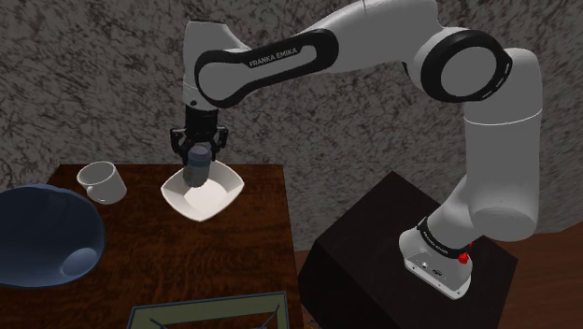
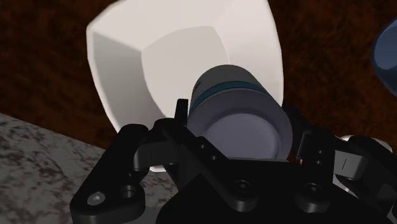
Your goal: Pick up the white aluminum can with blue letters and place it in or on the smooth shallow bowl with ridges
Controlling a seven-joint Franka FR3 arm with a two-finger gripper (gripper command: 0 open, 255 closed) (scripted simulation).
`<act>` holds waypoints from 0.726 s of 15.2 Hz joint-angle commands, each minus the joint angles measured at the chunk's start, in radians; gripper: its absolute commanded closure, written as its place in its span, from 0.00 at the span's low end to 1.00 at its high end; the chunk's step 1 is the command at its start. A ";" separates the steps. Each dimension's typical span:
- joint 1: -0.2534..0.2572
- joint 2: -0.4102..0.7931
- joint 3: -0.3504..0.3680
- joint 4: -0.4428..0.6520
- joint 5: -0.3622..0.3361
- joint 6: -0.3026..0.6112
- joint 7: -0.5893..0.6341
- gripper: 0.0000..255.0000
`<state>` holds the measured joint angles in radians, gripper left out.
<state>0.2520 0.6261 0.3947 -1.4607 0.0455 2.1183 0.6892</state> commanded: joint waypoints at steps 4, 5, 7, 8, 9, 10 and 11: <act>0.008 0.055 -0.011 0.044 -0.013 0.009 -0.007 1.00; 0.008 0.061 -0.012 0.039 -0.014 0.019 -0.009 1.00; 0.010 0.073 -0.014 0.031 -0.016 0.038 -0.011 1.00; 0.010 0.079 -0.015 0.027 -0.017 0.048 -0.013 1.00; 0.011 0.086 -0.016 0.025 -0.018 0.057 -0.014 1.00; 0.012 0.092 -0.017 0.021 -0.019 0.067 -0.015 1.00; 0.012 0.099 -0.018 0.018 -0.020 0.076 -0.017 1.00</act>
<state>0.2634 0.7187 0.3775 -1.4374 0.0267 2.1821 0.6736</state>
